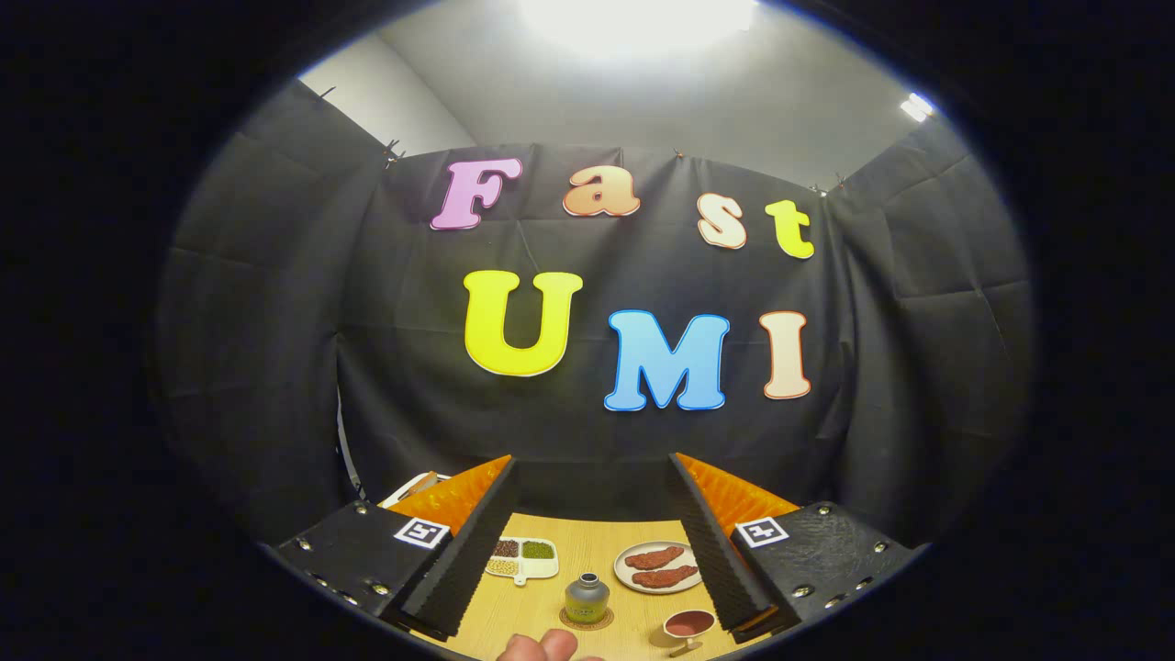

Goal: Take the bottle from table, then pour the juice into the cup, finally place the bottle on the coaster

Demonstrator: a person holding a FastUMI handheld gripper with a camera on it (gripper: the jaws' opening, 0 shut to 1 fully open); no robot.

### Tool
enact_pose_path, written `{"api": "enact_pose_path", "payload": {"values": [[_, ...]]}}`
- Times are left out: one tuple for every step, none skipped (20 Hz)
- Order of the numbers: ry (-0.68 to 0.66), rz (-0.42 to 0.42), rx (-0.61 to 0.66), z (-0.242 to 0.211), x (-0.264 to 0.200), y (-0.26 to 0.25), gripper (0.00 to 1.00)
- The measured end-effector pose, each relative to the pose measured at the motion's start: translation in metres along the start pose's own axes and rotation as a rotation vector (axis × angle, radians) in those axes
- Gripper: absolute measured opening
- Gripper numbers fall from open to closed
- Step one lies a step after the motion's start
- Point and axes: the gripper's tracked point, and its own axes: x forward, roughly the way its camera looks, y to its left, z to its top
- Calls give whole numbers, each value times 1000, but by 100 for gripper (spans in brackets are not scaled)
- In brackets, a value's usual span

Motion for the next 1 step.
{"api": "enact_pose_path", "payload": {"values": [[-11,7,1,2,-2,-5,98]]}}
